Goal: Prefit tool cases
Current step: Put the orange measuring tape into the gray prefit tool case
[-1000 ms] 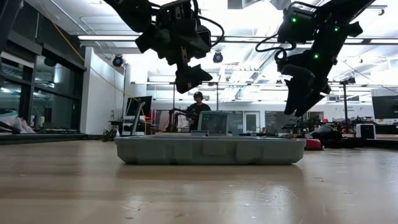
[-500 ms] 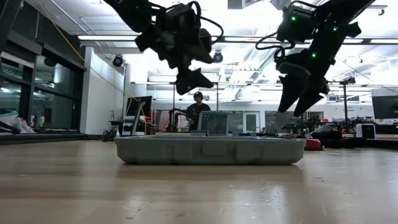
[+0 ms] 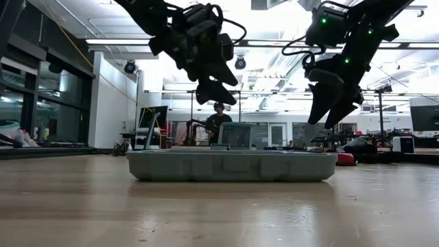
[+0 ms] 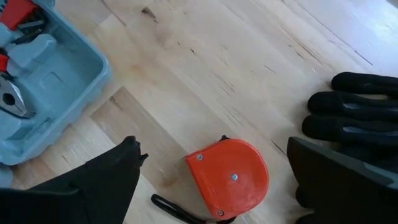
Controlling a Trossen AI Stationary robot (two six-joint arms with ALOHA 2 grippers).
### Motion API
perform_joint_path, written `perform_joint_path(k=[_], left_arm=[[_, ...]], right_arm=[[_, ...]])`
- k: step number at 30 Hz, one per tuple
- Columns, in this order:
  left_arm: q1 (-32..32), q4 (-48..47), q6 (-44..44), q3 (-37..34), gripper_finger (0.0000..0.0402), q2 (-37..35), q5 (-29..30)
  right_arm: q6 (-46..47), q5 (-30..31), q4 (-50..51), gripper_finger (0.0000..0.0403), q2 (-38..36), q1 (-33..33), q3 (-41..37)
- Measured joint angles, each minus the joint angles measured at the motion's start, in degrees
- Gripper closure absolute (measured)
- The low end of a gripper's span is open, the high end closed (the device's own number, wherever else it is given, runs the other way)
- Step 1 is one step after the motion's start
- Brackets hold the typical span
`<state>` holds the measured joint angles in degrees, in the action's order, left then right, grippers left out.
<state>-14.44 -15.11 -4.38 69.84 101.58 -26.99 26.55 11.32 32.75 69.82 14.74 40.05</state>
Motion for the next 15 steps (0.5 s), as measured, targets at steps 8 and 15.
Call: perform_joint_path(k=[8, 15], left_arm=[[0.0, 0.0, 0.1, 0.0, 0.0147, 0.0, 3.2], [0.6, 1.4, -1.7, 0.0, 0.0147, 0.0, 9.4]], right_arm=[[0.0, 0.6, 0.0, 0.0015, 0.0, 0.0, 0.0], [0.0, 0.6, 1.8, 0.0015, 0.0, -0.1, 0.0]])
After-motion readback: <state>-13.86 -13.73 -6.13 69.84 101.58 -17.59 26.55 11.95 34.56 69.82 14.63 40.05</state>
